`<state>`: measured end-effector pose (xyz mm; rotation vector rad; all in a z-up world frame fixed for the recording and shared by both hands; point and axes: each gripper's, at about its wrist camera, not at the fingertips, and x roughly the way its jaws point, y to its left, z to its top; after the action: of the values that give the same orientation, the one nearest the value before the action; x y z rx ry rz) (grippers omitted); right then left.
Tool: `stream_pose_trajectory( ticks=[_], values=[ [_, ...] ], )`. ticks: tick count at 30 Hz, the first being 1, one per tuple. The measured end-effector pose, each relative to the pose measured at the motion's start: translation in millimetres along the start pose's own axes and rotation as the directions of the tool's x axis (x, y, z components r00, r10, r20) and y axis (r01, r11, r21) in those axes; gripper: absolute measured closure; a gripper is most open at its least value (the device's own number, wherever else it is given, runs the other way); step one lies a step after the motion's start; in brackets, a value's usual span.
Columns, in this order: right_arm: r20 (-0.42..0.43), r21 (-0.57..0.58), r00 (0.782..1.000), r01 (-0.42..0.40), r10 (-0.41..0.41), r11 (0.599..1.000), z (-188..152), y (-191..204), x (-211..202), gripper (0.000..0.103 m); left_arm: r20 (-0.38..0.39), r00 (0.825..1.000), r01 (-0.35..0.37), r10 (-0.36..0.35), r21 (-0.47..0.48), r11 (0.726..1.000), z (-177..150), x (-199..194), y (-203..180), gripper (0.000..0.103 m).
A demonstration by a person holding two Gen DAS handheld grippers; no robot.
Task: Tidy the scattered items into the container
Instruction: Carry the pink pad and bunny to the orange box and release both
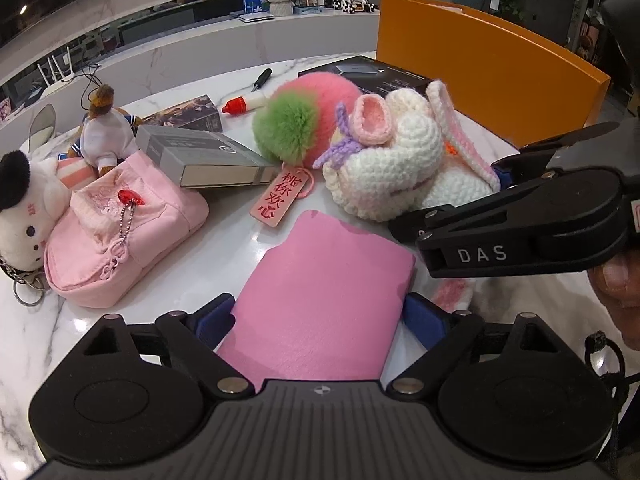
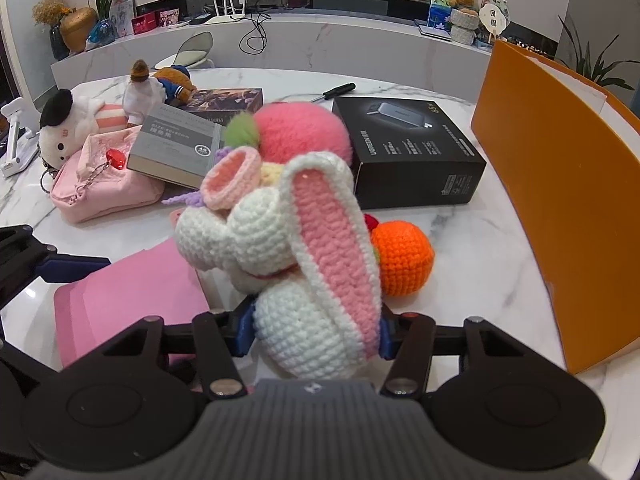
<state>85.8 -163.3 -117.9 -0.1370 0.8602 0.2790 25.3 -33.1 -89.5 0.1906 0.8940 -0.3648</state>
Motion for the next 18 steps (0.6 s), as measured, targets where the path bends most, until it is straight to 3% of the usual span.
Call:
stream_pose_trajectory(
  ticks=[11,18],
  values=[
    [0.033,0.021,0.999,-0.034,0.033,0.999,2.3,-4.3,-24.8,0.047,0.026,0.997,-0.075,0.074,0.006,0.997,5.8,-23.5,-4.0,0.0],
    [0.117,0.038,0.99,-0.082,0.077,0.996,17.0,-8.7,-65.0,0.047,0.073,0.993,-0.091,0.094,-0.039,0.995,19.5,-57.3,1.8,0.0]
  ],
)
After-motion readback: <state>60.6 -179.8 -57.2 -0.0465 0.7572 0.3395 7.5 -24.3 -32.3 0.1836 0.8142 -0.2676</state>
